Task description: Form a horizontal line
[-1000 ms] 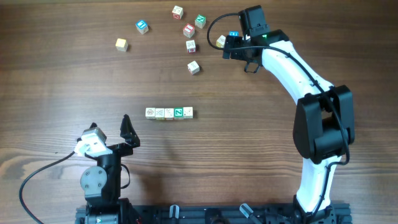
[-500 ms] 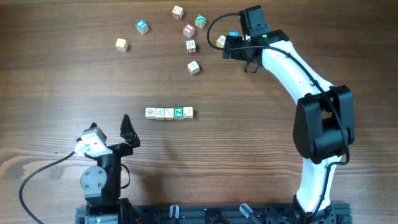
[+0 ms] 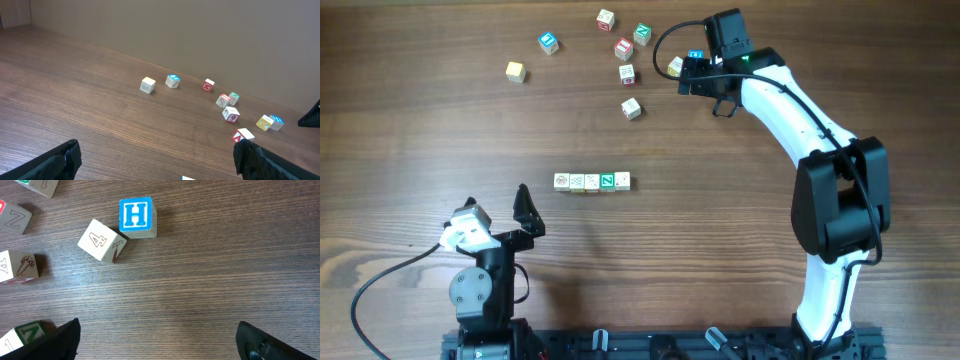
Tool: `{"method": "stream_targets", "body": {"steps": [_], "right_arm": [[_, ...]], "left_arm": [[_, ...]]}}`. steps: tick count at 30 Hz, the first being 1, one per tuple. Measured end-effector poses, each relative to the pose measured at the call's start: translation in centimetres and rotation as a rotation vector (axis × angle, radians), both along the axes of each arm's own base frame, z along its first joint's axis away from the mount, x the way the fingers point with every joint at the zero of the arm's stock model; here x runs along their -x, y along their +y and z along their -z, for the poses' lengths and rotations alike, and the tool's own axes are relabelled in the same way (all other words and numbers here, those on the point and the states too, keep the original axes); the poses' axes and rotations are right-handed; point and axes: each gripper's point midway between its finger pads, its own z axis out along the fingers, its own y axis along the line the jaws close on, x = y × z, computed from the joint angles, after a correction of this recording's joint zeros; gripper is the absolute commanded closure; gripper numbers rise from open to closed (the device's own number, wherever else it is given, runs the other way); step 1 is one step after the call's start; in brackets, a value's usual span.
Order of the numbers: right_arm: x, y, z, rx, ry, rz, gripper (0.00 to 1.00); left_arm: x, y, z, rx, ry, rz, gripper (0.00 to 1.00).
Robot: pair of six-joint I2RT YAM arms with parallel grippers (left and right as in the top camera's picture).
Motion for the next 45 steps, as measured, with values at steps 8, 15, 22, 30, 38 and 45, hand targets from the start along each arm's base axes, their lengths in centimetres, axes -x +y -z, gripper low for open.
{"method": "stream_targets", "body": {"steps": [8, 15, 22, 30, 38, 45], "right_arm": [[-0.1, 0.2, -4.7, -0.028, -0.088, -0.003, 0.0], [0.9, -0.1, -14.3, -0.086, -0.27, -0.003, 0.0], [7.2, -2.2, -17.9, -0.102, -0.329, -0.001, 0.0], [14.0, -4.4, -19.9, -0.12, -0.387, -0.001, 0.0], [16.5, -5.2, -20.5, -0.133, -0.427, 0.0, 0.0], [17.3, -5.4, -16.1, -0.101, -0.326, -0.001, 0.01]], "left_arm": [[0.0, 0.0, 0.0, 0.0, 0.0, 0.0, 0.0], [0.0, 0.0, 0.0, 0.0, 0.0, 0.0, 0.0], [0.0, 0.0, 0.0, 0.0, -0.001, 0.0, 0.0], [0.0, 0.0, 0.0, 0.0, -0.002, 0.0, 0.0], [0.0, 0.0, 0.0, 0.0, -0.002, 0.0, 0.0], [0.0, 0.0, 0.0, 0.0, -0.002, 0.0, 0.0]]}}
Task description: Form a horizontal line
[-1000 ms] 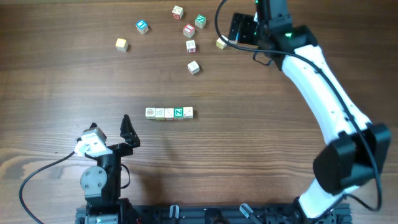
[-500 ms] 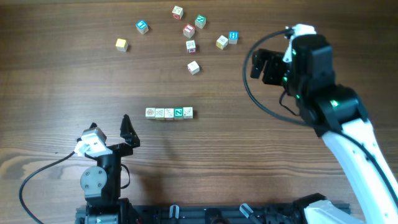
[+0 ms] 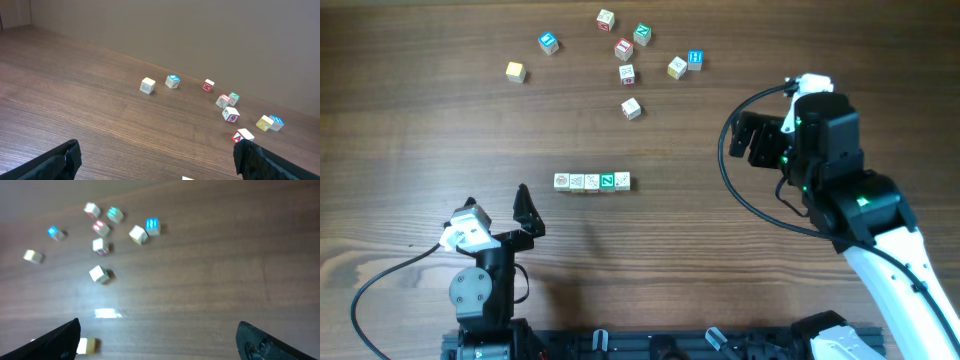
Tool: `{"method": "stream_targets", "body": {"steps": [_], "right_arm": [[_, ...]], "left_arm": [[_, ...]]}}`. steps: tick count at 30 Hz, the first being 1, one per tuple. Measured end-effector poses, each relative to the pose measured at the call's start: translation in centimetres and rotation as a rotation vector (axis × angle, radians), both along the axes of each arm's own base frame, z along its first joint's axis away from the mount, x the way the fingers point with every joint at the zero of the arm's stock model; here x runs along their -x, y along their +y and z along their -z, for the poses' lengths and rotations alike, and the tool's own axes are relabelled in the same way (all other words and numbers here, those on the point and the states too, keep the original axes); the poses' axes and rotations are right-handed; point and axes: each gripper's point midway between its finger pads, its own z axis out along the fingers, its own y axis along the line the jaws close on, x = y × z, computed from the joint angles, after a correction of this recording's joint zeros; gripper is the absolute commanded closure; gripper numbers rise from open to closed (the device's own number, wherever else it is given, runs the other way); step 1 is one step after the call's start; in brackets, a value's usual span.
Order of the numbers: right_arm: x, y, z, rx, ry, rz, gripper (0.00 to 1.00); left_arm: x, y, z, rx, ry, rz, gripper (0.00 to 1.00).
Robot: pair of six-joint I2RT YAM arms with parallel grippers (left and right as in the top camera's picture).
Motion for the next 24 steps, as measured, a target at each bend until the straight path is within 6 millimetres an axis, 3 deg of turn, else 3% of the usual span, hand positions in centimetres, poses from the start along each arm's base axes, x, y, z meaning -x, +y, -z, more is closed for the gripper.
{"method": "stream_targets", "body": {"steps": [10, 13, 15, 17, 20, 22, 24], "right_arm": [[-1.0, 0.3, 3.8, 0.035, 0.109, 0.0, 0.0], [-1.0, 0.3, 6.5, 0.056, 0.175, 0.0, 0.0], [0.5, -0.2, 8.7, 0.071, 0.224, 0.0, 0.0], [3.9, -1.3, 12.1, 0.097, 0.302, 0.0, 0.0], [7.1, -2.3, 14.6, 0.104, 0.318, -0.003, 0.0], [8.0, -2.6, 15.4, 0.107, 0.328, -0.003, 0.0], [8.3, -2.7, 15.0, 0.098, 0.301, -0.002, 0.0]], "left_arm": [[0.0, 0.0, 0.0, 0.0, 0.0, 0.0, 0.0], [0.0, 0.0, 0.0, 0.0, 0.0, 0.0, 0.0], [0.0, 0.0, 0.0, 0.0, 0.0, 0.0, 0.0], [0.0, 0.0, 0.0, 0.0, 0.0, 0.0, 0.0], [0.0, 0.0, -0.1, 0.0, -0.003, 0.0, 0.0], [0.0, 0.0, -0.1, 0.0, -0.003, 0.0, 0.0], [0.0, 0.0, -0.1, 0.0, -0.003, 0.0, 0.0]]}}
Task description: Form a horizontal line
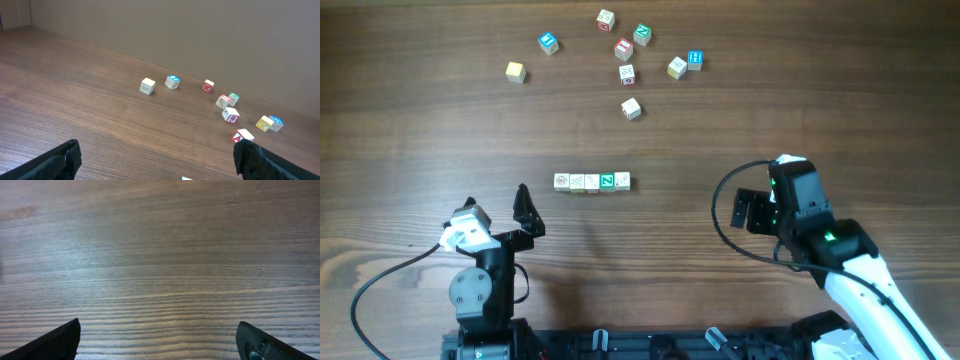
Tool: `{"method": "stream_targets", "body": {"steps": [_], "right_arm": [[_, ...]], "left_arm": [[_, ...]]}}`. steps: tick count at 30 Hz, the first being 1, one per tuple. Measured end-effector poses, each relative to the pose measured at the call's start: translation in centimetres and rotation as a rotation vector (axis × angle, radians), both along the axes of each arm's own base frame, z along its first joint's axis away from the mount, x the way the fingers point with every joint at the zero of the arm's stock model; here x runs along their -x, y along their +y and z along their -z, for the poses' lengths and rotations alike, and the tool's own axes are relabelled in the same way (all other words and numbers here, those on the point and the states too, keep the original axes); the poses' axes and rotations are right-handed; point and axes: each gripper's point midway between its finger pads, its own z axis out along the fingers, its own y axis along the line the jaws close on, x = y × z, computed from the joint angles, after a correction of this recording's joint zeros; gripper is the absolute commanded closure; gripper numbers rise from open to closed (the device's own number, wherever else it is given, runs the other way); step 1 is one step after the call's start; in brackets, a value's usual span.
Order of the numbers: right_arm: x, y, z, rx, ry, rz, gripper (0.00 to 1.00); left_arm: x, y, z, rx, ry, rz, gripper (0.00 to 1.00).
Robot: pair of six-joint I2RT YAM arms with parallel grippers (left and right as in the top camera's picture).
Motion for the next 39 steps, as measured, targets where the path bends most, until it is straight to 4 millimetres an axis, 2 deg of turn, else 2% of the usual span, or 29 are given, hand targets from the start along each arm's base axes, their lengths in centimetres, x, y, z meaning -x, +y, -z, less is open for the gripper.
{"method": "stream_targets", "body": {"steps": [3, 7, 9, 11, 14, 17, 19, 22, 27, 29, 31, 32, 36, 39], "right_arm": [[-0.1, 0.0, -1.0, -0.013, -0.041, 0.0, 0.0], [-0.7, 0.2, -3.5, -0.05, -0.157, 0.0, 0.0], [-0.3, 0.1, -4.1, -0.062, -0.194, 0.0, 0.01], [0.2, -0.1, -3.9, -0.068, -0.211, 0.0, 0.0], [1.6, -0.5, -2.5, -0.075, -0.234, 0.0, 0.0], [2.1, -0.7, -2.0, -0.089, -0.279, 0.0, 0.0], [2.0, -0.6, -2.3, -0.11, -0.343, 0.0, 0.0], [1.6, -0.5, -3.5, -0.139, -0.436, 0.0, 0.0], [0.4, -0.1, -7.8, -0.22, -0.689, 0.0, 0.0], [0.3, -0.1, -8.9, -0.242, -0.759, 0.0, 0.0], [0.3, -0.3, -10.0, -0.262, -0.828, 0.006, 0.0], [0.2, -0.9, -11.2, -0.275, -0.909, 0.028, 0.0], [0.3, -2.1, -11.8, -0.271, -0.982, 0.072, 0.0], [0.5, -2.2, -12.2, -0.281, -1.018, 0.073, 0.0]], "left_arm": [[0.0, 0.0, 0.0, 0.0, 0.0, 0.0, 0.0], [0.0, 0.0, 0.0, 0.0, 0.0, 0.0, 0.0], [0.0, 0.0, 0.0, 0.0, 0.0, 0.0, 0.0], [0.0, 0.0, 0.0, 0.0, 0.0, 0.0, 0.0], [0.0, 0.0, 0.0, 0.0, 0.0, 0.0, 0.0], [0.0, 0.0, 0.0, 0.0, 0.0, 0.0, 0.0], [0.0, 0.0, 0.0, 0.0, 0.0, 0.0, 0.0], [0.0, 0.0, 0.0, 0.0, 0.0, 0.0, 0.0], [0.0, 0.0, 0.0, 0.0, 0.0, 0.0, 0.0], [0.0, 0.0, 0.0, 0.0, 0.0, 0.0, 0.0], [0.0, 0.0, 0.0, 0.0, 0.0, 0.0, 0.0], [0.0, 0.0, 0.0, 0.0, 0.0, 0.0, 0.0], [0.0, 0.0, 0.0, 0.0, 0.0, 0.0, 0.0], [0.0, 0.0, 0.0, 0.0, 0.0, 0.0, 0.0]]}}
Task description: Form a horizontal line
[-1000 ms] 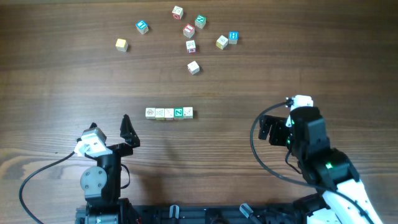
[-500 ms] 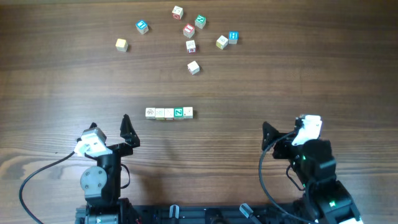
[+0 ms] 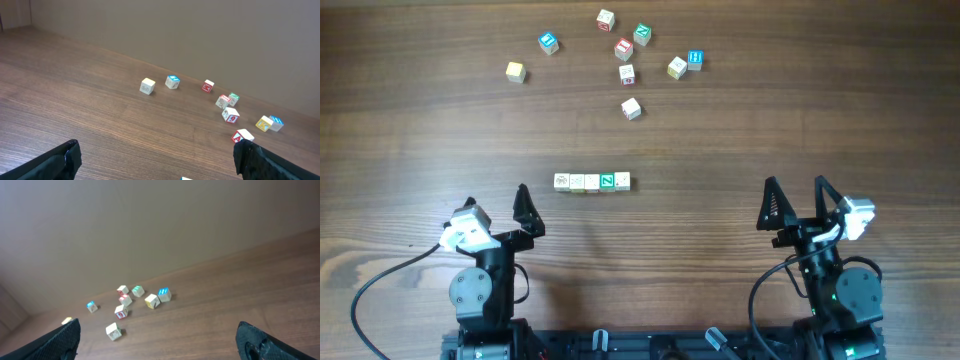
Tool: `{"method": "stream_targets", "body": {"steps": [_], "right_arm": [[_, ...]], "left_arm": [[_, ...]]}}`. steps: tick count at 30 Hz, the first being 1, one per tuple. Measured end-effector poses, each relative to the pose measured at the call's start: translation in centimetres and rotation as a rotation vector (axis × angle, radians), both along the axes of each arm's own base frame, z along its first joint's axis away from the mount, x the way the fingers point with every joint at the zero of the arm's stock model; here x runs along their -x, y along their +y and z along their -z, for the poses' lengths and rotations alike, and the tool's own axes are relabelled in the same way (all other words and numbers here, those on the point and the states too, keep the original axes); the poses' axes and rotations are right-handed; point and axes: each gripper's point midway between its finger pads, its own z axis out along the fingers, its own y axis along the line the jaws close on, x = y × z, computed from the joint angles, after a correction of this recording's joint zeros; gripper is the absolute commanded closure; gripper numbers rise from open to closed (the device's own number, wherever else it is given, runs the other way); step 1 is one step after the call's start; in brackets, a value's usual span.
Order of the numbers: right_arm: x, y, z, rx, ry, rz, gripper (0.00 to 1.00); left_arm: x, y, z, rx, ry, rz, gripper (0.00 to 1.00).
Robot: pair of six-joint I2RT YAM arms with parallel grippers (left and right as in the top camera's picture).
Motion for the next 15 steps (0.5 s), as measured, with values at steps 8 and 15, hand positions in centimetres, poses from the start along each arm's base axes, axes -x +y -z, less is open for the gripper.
{"method": "stream_targets", "body": {"steps": [8, 15], "right_arm": [[0.0, 0.0, 2.5, -0.001, -0.004, 0.0, 0.0], [0.0, 0.0, 3.0, 0.004, 0.017, 0.0, 0.0]], "left_arm": [[0.0, 0.0, 0.0, 0.0, 0.0, 0.0, 0.0], [0.0, 0.0, 0.0, 0.0, 0.0, 0.0, 0.0]]}}
